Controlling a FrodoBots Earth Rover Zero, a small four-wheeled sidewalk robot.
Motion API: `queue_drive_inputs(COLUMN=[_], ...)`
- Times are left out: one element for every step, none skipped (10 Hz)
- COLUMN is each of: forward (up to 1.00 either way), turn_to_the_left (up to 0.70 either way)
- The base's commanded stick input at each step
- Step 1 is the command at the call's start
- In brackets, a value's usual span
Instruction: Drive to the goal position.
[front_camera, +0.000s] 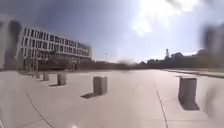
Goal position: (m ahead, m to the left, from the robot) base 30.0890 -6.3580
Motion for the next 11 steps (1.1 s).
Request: queue_drive_inputs(forward=[0.7,0.7,0.7,0.7,0.7,0.7,0.7,0.7,0.7,0.7,0.7], turn_to_the_left=[-0.09,-0.29,-0.29,-0.29,-0.29,-0.29,-0.29,-0.29,-0.29,-0.29,-0.24])
